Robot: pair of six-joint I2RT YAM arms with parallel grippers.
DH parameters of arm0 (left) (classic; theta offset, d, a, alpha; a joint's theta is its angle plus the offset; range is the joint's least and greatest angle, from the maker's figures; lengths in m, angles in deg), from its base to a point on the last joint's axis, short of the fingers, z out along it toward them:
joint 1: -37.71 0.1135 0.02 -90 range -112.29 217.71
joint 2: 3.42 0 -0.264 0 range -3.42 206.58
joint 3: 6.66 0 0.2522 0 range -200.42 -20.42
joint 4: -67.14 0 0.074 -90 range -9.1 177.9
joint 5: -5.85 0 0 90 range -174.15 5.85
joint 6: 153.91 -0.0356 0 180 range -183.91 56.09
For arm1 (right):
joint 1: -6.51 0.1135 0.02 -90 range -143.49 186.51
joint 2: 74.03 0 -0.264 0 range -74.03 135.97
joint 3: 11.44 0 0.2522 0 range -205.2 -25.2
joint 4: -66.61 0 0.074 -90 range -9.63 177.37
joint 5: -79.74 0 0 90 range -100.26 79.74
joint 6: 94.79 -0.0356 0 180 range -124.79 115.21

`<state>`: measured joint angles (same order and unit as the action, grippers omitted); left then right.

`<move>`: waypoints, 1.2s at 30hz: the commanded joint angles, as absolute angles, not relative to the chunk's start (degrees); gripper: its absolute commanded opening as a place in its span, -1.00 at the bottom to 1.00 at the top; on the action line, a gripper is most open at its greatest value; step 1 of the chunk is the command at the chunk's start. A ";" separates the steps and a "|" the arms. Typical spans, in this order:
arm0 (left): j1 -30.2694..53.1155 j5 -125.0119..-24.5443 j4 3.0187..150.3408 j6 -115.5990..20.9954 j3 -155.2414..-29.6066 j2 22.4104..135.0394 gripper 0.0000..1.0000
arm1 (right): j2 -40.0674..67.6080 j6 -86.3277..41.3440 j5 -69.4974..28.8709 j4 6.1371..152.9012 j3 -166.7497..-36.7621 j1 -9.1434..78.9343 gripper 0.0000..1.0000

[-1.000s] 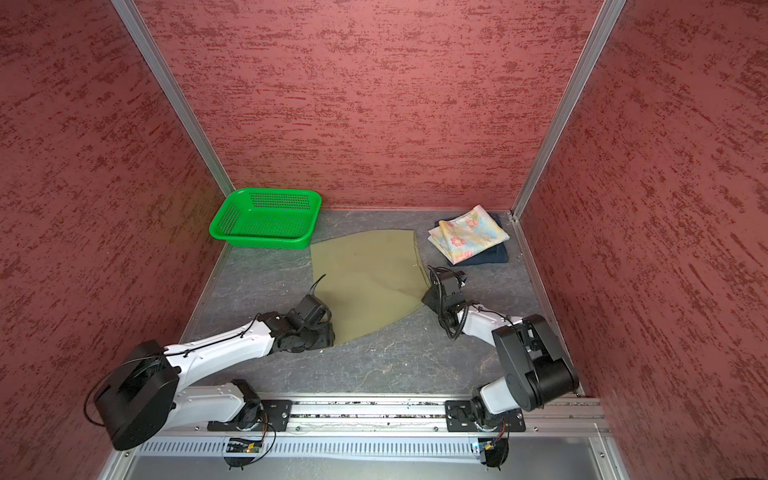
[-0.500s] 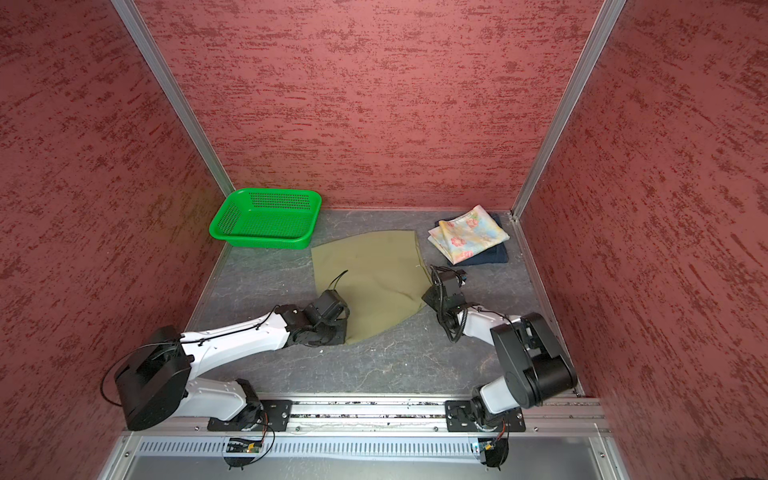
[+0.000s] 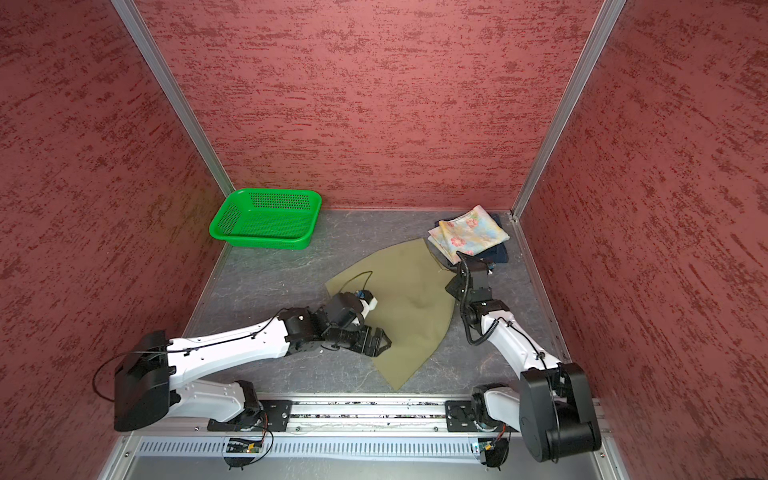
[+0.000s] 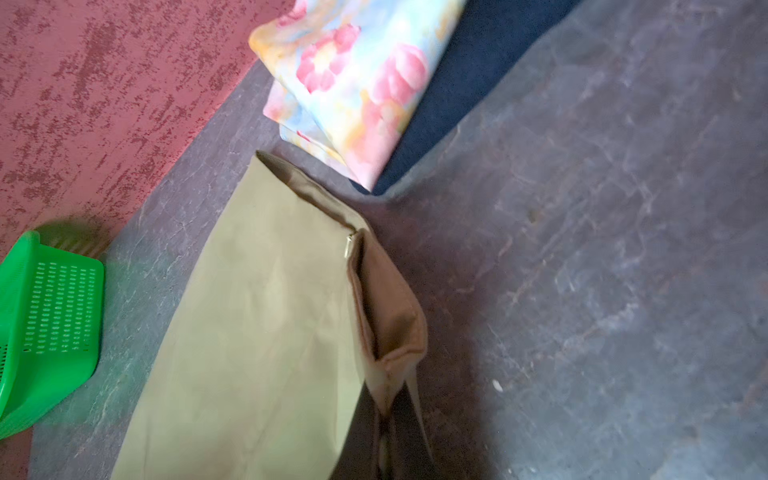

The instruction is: Fold and stack the skirts

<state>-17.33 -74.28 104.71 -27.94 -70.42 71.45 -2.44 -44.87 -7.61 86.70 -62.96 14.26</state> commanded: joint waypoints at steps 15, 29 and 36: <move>12.22 -89.26 113.75 -49.02 -95.26 100.41 0.99 | 13.68 -33.57 -17.41 83.95 -77.72 13.14 -1.00; 12.26 -75.85 108.19 -45.65 -89.72 107.13 -1.00 | 15.13 -32.70 -23.37 83.49 -81.00 13.19 -1.00; 11.99 -76.08 109.77 -40.57 -71.41 88.62 -1.00 | 20.11 -32.30 -27.50 80.83 -84.51 13.66 -1.00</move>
<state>12.44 -77.36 107.97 -43.88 -76.83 95.10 17.98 -33.13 -24.59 83.77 -82.02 13.45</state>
